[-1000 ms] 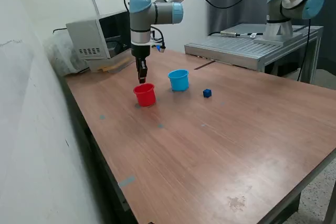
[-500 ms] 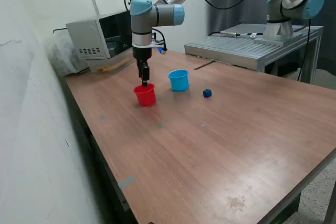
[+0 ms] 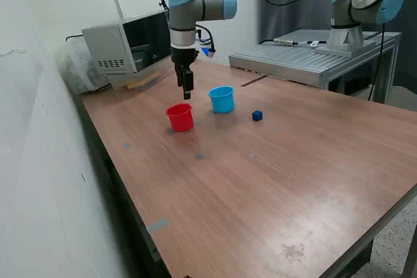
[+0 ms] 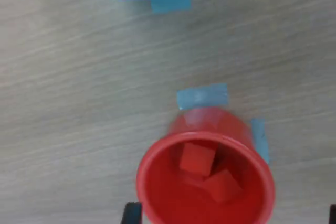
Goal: Place red objects in the red bin, and blue objects in the blue bin.
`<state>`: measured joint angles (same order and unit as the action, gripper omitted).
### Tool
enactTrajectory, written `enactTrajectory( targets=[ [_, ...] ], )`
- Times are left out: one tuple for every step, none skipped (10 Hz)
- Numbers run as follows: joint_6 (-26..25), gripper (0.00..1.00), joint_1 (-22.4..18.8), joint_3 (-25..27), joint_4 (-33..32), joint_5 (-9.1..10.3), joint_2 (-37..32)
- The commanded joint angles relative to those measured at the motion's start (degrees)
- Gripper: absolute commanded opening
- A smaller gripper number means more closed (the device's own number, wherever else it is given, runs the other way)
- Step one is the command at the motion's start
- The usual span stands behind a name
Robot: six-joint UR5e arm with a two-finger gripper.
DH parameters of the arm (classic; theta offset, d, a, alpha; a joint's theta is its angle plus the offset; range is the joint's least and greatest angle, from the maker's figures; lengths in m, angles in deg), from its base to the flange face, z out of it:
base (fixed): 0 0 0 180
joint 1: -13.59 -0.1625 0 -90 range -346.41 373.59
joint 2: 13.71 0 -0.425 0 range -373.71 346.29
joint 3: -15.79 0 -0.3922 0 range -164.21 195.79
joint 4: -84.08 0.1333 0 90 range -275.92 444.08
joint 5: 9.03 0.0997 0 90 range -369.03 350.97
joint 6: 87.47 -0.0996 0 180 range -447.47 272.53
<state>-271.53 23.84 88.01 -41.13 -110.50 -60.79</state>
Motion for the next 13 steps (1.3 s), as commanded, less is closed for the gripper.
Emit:
enactTrajectory(
  targets=[
    [0.1, 1.00, -0.4, 9.7, 1.8, 0.22, -13.1],
    [0.4, 1.00, -1.0, 14.0, 1.9, 0.31, -17.2],
    [0.5, 1.00, -1.3, 18.6, 1.6, 0.31, -21.6],
    [0.5, 1.00, -2.0, 22.4, 1.8, 0.31, -24.4],
    [0.5, 1.00, -4.3, 25.0, 2.0, 0.40, -25.2],
    [0.5, 1.00, -4.8, 25.9, 1.7, 1.97, -25.2],
    [0.5, 1.00, -5.7, 26.7, 1.4, 4.77, -24.7],
    [0.5, 1.00, -6.7, 27.1, 1.3, 5.40, -23.6],
    [0.5, 1.00, -7.2, 27.2, 1.1, 5.50, -21.2],
    [0.5, 1.00, -7.2, 27.1, 0.1, 6.28, -18.3],
    [0.6, 1.00, -7.6, 27.3, -2.2, 8.11, -16.3],
    [0.6, 1.00, -8.3, 27.3, -2.7, 8.31, -15.2],
    [2.9, 1.00, -8.6, 27.3, -2.6, 8.40, -14.3]
  ],
)
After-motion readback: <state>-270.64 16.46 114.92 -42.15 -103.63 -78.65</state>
